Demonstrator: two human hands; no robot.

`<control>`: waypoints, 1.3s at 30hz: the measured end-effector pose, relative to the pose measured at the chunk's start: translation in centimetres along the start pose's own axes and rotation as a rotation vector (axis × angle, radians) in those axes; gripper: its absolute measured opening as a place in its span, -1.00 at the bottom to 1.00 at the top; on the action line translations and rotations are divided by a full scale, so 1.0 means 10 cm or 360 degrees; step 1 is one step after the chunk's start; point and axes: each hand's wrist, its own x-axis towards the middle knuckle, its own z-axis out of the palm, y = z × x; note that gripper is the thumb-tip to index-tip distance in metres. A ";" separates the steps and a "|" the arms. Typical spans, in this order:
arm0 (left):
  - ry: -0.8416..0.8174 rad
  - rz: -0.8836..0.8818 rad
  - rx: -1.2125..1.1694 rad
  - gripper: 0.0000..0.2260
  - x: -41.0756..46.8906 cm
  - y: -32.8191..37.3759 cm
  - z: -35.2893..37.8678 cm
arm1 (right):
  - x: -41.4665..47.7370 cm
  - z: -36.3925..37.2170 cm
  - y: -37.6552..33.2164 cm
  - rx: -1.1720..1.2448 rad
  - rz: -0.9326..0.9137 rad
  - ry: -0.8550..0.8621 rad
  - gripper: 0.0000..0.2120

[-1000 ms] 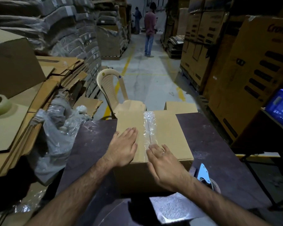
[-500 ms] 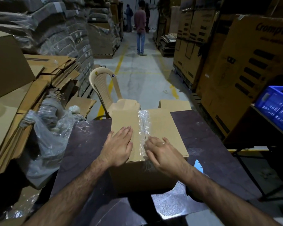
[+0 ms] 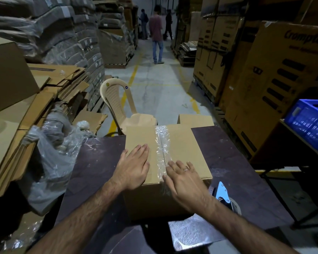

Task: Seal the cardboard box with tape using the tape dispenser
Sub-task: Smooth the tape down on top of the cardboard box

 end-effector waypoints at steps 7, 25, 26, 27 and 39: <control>-0.0008 0.0006 -0.0001 -0.40 -0.01 0.00 0.01 | 0.06 -0.01 0.04 0.0031 0.0025 0.0029 -0.16; 0.0054 -0.0039 -0.0051 -0.49 0.00 -0.01 0.01 | 0.12 -0.07 0.02 -0.0029 -0.0151 -0.0087 -0.22; 0.0044 -0.0036 -0.0047 -0.50 0.00 -0.01 0.01 | 0.24 -0.08 0.05 -0.0025 -0.0122 -0.0090 -0.22; 0.0036 -0.0038 -0.0055 -0.50 0.00 -0.01 0.01 | 0.35 -0.07 0.08 -0.0020 -0.0079 -0.0069 -0.20; 0.0016 -0.0044 -0.0080 -0.46 -0.01 -0.03 0.01 | 0.47 -0.04 0.12 0.0033 0.0021 -0.0075 -0.17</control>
